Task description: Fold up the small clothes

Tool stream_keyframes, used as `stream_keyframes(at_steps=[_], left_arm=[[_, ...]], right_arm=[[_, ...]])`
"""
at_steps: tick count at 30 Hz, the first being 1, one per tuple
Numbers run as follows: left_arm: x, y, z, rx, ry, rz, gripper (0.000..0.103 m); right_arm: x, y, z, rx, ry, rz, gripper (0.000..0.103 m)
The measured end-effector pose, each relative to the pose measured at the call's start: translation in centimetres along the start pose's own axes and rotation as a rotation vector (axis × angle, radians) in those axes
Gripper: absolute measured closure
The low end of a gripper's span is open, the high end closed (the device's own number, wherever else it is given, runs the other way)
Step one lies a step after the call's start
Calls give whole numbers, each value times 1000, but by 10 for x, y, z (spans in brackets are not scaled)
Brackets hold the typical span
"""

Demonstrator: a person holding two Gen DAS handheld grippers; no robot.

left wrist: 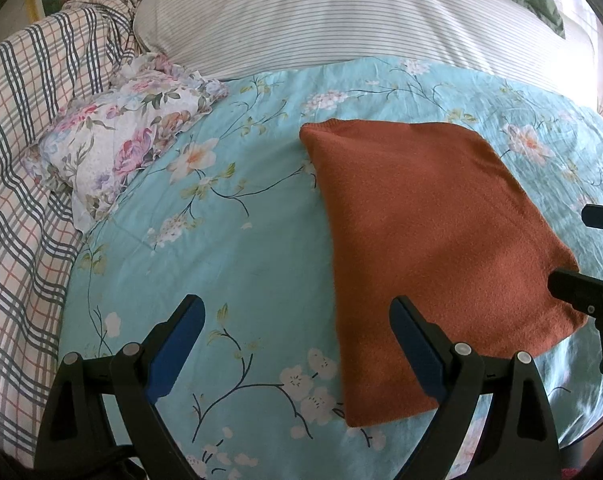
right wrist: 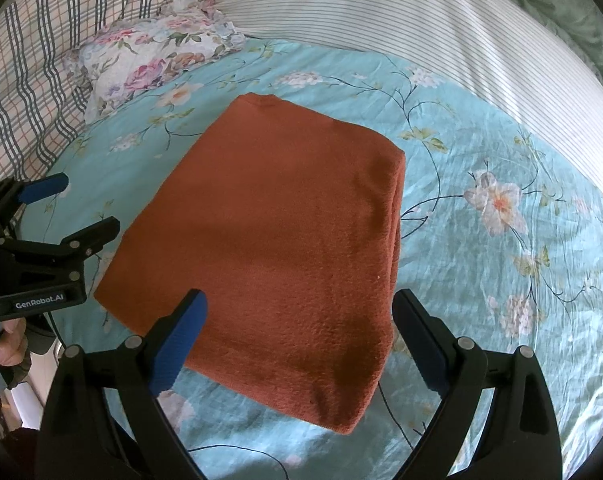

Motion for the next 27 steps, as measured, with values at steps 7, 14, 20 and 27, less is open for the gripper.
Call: stream_keyframes(at_steps=[7,14,20,27], left_arm=[[-1,0,-1,0,-1,4,9],[-4,3,-1,-5,-1,8,9],[-4,3,-1,-7,-3,8,9],[-2,6,1,-4,-5,5,9]], right_arm=[[-2,1,-2,1,-1,2,9],[-4,4,-3,0,-1,8,9],[-4,5,-1,1,0,8,9],[-2,6,2,5,2,8,9]])
Point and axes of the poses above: each gripper's, at about its wrist camera, not at the fingertips, and x roughly the way its jaws point, z to its right, y to its top, the point moved 2 cm from there along x, roughly the way its jaws point, and after that the axes turned 11 degrees about z, right-handed, at the moved point
